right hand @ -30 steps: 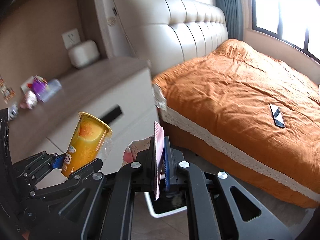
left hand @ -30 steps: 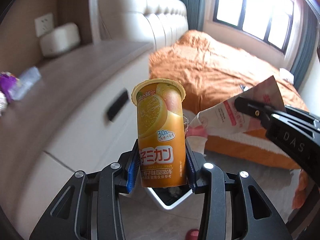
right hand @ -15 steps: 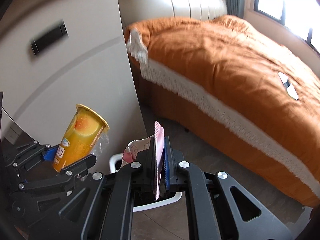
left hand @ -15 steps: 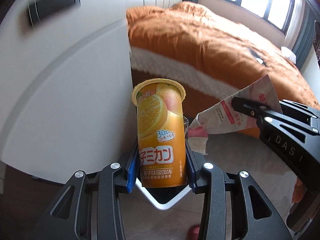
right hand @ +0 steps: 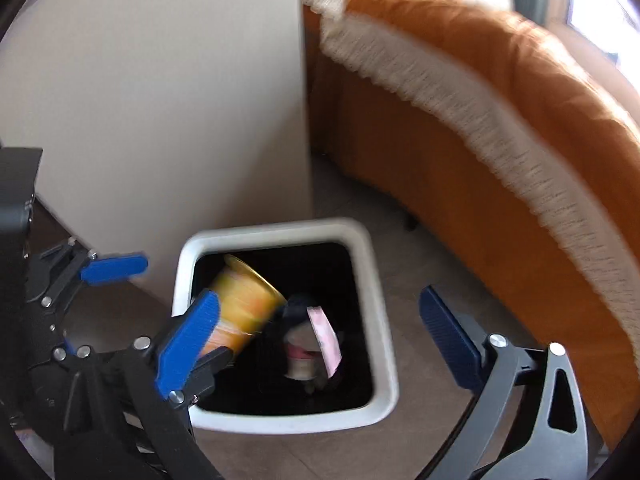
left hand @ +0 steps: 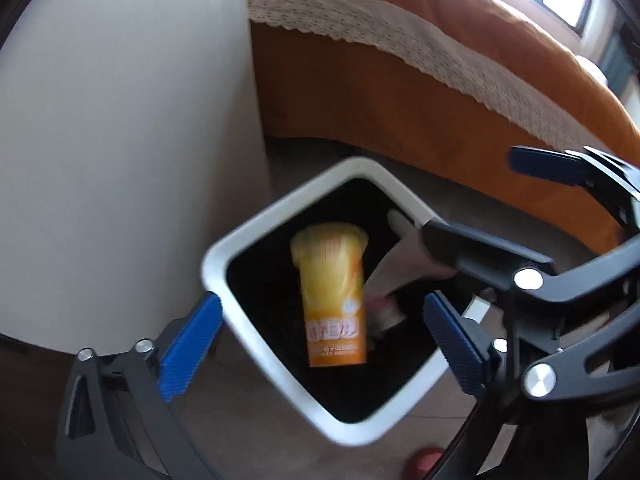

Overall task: Collect trash
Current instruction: 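Carry the juice cup and pink wrapper to the white bin and open both tools, then raise both open tools from the bin back toward the desk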

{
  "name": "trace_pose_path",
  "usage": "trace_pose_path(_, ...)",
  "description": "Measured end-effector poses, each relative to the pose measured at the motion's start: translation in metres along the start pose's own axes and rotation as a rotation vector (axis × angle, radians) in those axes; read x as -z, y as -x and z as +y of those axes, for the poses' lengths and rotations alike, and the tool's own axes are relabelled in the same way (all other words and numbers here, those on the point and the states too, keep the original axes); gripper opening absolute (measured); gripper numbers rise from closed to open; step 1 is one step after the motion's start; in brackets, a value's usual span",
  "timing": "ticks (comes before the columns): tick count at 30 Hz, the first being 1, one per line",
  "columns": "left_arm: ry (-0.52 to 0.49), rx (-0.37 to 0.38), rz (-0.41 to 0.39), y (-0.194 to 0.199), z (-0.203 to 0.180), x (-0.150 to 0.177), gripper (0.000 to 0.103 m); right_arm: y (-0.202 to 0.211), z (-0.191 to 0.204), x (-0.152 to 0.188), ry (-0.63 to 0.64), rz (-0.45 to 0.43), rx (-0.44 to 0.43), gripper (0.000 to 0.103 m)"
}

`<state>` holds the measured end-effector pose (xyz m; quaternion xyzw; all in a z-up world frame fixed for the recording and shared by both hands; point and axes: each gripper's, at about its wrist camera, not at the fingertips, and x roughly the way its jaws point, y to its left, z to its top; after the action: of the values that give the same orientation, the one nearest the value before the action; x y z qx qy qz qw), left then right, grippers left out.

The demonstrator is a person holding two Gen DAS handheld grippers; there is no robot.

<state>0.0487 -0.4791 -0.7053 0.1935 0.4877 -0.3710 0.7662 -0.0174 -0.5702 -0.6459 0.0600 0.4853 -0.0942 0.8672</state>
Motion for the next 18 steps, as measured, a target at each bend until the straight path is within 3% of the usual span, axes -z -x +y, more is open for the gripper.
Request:
trace_pose_path(3, -0.028, -0.003, 0.000, -0.015, -0.004, 0.009, 0.099, -0.018, 0.005, 0.012, 0.039, 0.011, 0.037, 0.099)
trace_pose_path(9, -0.044, -0.028, -0.012, -0.006, -0.011, 0.004, 0.099, -0.020, 0.017, 0.015, 0.059, 0.006, 0.057, 0.099)
trace_pose_path(13, -0.030, -0.034, -0.028, 0.028, 0.003, 0.007, 0.099, 0.007, 0.024, 0.004, 0.029, -0.015, 0.089, 0.099)
trace_pose_path(18, 0.000, -0.042, -0.060, 0.075, 0.016, -0.011, 0.099, 0.048, 0.032, -0.018, -0.023, -0.070, 0.061, 0.099)
